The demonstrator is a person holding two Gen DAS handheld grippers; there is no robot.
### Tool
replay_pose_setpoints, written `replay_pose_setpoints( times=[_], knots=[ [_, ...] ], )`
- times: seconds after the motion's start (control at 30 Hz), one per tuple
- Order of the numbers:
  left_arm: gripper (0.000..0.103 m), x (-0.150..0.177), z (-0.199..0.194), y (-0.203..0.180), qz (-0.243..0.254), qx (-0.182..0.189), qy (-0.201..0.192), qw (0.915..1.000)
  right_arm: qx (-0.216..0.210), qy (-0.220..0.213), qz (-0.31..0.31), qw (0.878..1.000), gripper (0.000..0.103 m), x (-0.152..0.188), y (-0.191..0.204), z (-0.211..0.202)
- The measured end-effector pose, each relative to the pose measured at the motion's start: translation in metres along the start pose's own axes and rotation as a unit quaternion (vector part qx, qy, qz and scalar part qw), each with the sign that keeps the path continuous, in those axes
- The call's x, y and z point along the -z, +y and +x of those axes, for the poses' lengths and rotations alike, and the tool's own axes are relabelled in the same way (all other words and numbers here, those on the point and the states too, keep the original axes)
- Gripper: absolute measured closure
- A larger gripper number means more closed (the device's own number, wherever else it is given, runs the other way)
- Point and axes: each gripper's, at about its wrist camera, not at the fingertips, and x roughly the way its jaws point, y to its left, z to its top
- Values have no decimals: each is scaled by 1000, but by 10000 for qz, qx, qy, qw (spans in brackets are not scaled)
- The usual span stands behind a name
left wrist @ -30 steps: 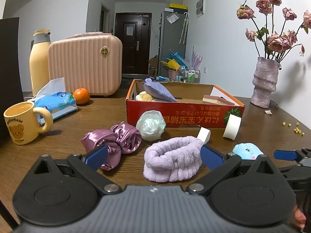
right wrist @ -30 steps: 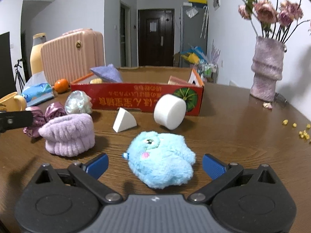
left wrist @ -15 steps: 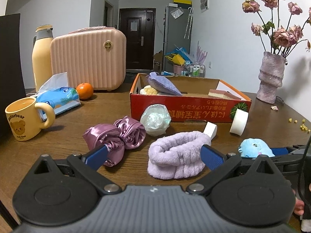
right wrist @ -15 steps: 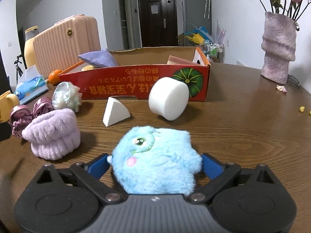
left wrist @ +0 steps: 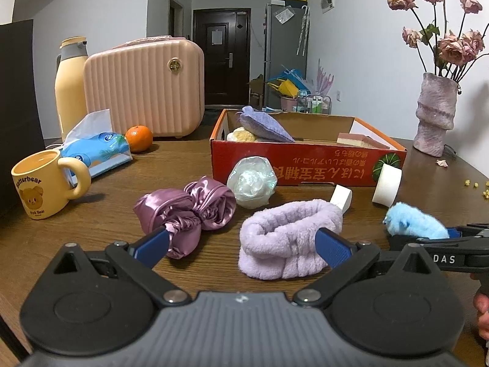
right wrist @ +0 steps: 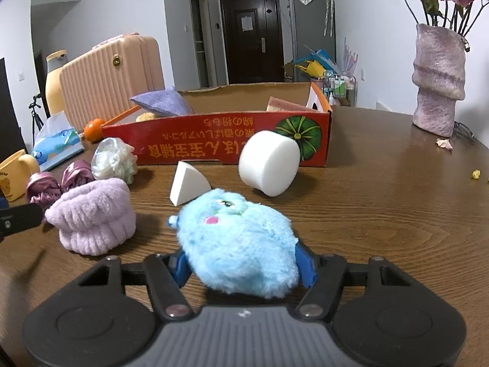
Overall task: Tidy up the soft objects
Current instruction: 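Grasp the light-blue plush with the right tool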
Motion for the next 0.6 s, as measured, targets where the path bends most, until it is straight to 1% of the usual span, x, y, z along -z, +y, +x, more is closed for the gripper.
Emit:
replay_pose_setpoints(
  times=[0.03,0.07,0.1,0.17,0.3,0.37,0.4,0.43,0.47,0.5,0.53,0.57,0.6],
  knots=[
    [0,0,0,0,-3,-3,1,10000,-6,-32,-3,10000,55,0,0,-1],
    [0,0,1,0,-2,-7,2,10000,-12,-60,1,10000,71,0,0,-3],
    [0,0,1,0,-6,1,-1,10000,-61,-54,37,10000,85,0,-1,-3],
    [0,0,1,0,-7,20,-2,10000,-111,-86,131,9998,88,0,-4,-4],
    [0,2,4,-3,42,7,21,10000,-109,-159,164,9997,88,-1,-5,-7],
    [0,2,4,-3,52,-11,20,10000,-111,-143,165,9997,84,-1,-5,-7],
    [0,2,4,-3,49,-15,20,10000,-77,-138,171,9997,79,-1,-5,-7],
    [0,2,4,-3,45,-20,20,10000,-64,-134,182,9997,60,-1,-5,-8],
    [0,2,4,-3,39,-21,23,10000,-47,-133,192,9997,48,-1,-6,-9],
    [0,2,4,-3,34,-17,28,10000,-10,-153,193,9997,24,-1,-6,-10],
    [0,2,4,-3,29,-9,30,10000,-5,-196,183,9996,16,-1,-6,-12],
    [0,2,4,-2,23,5,28,10000,-41,-248,154,9996,12,-1,-5,-14],
    [0,2,3,-2,17,19,22,10000,-87,-300,123,9994,11,-1,-4,-17]
  ],
)
